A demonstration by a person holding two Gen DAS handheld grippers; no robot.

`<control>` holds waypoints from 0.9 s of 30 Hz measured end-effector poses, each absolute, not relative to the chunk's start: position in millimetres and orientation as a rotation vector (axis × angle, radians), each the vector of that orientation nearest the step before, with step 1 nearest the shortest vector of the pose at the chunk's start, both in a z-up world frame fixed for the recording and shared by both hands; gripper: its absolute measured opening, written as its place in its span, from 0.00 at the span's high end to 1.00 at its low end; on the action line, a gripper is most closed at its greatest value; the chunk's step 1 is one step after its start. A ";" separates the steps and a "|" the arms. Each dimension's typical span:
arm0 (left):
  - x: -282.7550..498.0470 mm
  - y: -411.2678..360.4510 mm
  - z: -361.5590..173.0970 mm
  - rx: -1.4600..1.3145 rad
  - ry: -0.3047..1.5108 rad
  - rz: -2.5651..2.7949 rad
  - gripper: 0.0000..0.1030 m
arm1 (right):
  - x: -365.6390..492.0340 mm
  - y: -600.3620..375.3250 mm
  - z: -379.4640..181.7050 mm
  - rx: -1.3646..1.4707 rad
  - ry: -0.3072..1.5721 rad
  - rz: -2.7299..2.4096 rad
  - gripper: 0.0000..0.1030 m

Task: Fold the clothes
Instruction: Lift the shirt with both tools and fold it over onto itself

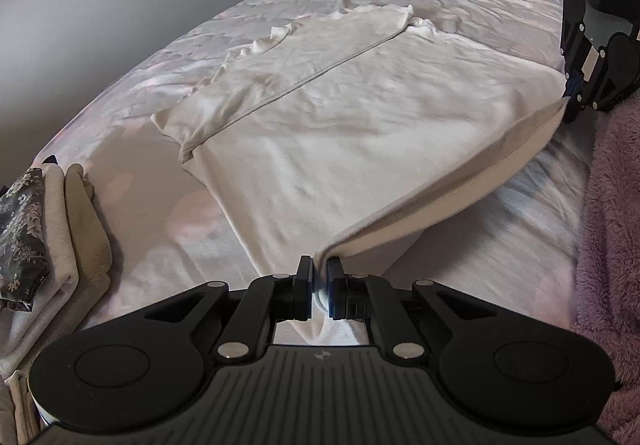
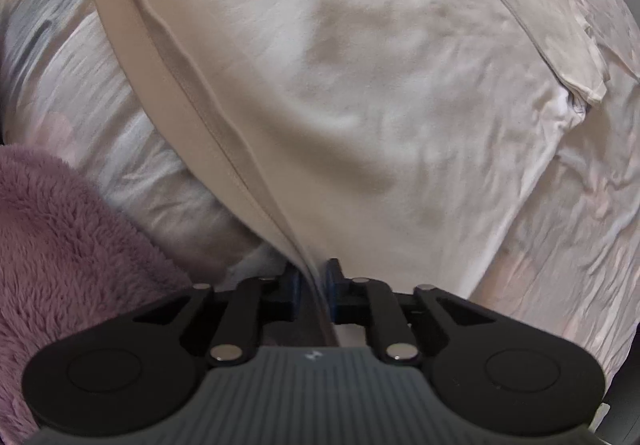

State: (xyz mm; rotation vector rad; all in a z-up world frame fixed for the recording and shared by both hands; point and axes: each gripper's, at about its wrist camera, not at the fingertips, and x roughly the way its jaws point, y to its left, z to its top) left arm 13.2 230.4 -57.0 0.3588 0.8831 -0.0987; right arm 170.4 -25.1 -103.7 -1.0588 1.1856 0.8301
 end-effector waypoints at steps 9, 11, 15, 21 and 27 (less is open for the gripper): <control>14.5 219.0 -31.1 0.420 0.813 -0.061 0.95 | 180.7 -64.2 -47.1 -0.920 0.949 0.734 0.95; 16.0 215.4 -16.1 0.450 0.778 -0.042 0.95 | 181.5 -69.6 -28.7 -0.883 0.864 0.717 0.95; 20.3 205.4 17.2 0.540 0.708 0.002 0.95 | 176.8 -68.6 3.6 -0.876 0.672 0.678 0.95; 19.1 192.9 60.5 0.635 0.626 0.063 0.95 | 164.8 -69.0 41.3 -0.918 0.482 0.653 0.95; 1.1 176.2 82.9 0.708 0.579 0.081 0.95 | 147.9 -80.4 66.1 -0.906 0.417 0.651 0.95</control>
